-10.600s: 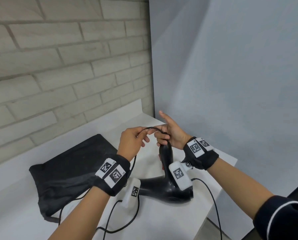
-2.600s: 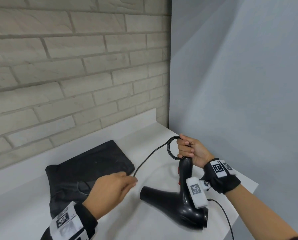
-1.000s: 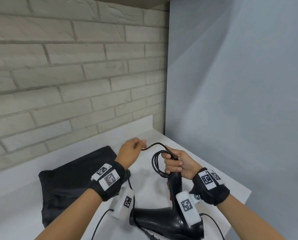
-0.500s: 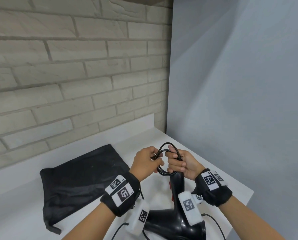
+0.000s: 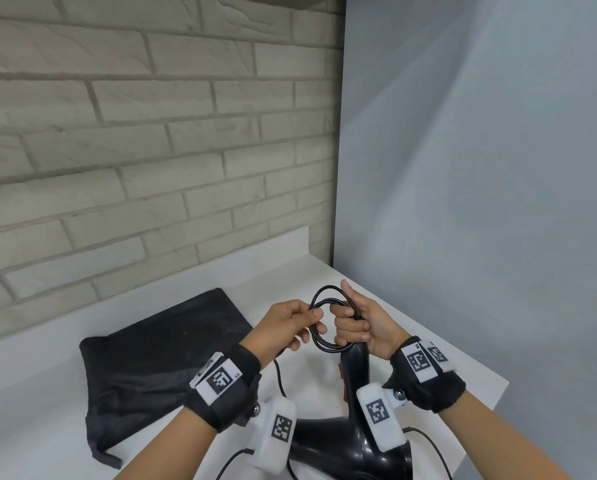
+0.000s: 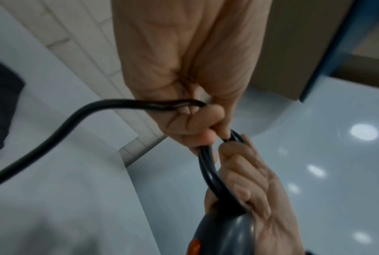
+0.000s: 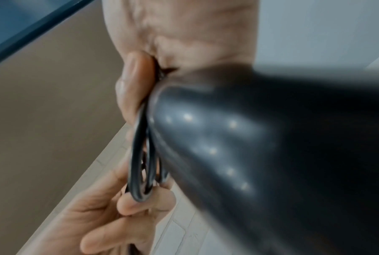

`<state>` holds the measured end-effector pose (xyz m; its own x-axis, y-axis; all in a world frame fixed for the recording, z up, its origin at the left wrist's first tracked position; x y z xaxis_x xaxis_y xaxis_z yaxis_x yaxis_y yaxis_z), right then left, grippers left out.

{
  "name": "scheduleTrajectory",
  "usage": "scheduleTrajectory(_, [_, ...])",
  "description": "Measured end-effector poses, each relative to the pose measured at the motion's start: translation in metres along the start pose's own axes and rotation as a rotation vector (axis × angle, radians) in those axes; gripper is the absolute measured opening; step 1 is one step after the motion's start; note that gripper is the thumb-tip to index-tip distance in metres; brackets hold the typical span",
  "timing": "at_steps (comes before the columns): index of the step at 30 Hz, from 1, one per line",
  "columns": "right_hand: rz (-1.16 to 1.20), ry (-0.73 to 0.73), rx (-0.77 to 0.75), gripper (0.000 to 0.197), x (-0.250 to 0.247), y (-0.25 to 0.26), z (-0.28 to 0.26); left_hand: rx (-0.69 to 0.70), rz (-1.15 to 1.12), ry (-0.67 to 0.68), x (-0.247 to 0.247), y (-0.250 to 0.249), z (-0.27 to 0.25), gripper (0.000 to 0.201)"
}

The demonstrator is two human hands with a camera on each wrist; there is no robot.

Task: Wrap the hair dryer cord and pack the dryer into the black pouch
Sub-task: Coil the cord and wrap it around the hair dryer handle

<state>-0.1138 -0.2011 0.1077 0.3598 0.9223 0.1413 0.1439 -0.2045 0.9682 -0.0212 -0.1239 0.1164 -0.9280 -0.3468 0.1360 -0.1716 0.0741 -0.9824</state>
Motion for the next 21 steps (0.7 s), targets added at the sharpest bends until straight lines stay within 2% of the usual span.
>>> scheduleTrajectory(3, [-0.003, -0.012, -0.002, 0.057, -0.001, 0.000, 0.000, -0.013, 0.047, -0.013, -0.009, -0.006, 0.000, 0.031])
scheduleTrajectory(6, [-0.020, -0.015, -0.001, 0.055, -0.002, 0.000, 0.000, 0.013, 0.079, -0.063, -0.021, -0.015, 0.000, 0.023])
scheduleTrajectory(10, [-0.081, 0.009, -0.009, 0.051, 0.005, 0.002, -0.001, 0.097, 0.071, -0.265, -0.047, -0.035, 0.004, 0.027])
scheduleTrajectory(15, [-0.120, 0.081, -0.021, 0.043, 0.017, 0.001, 0.002, 0.162, 0.071, -0.414, -0.065, -0.048, 0.005, 0.025])
scheduleTrajectory(21, [-0.178, 0.072, -0.014, 0.049, 0.019, 0.002, 0.001, 0.200, -0.012, -0.462, -0.068, -0.058, 0.012, 0.028])
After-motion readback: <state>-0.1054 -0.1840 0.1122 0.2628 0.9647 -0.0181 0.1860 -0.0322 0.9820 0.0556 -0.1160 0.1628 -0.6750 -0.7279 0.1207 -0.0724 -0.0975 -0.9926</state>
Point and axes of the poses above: each hand's wrist, its own z-axis towards the middle knuckle, its own x-axis out of the palm, y = z × x, the point moved 6 cm from there along z, towards the middle knuckle, and after that the axes turned 15 degrees about -z, right-handed, at the moved point
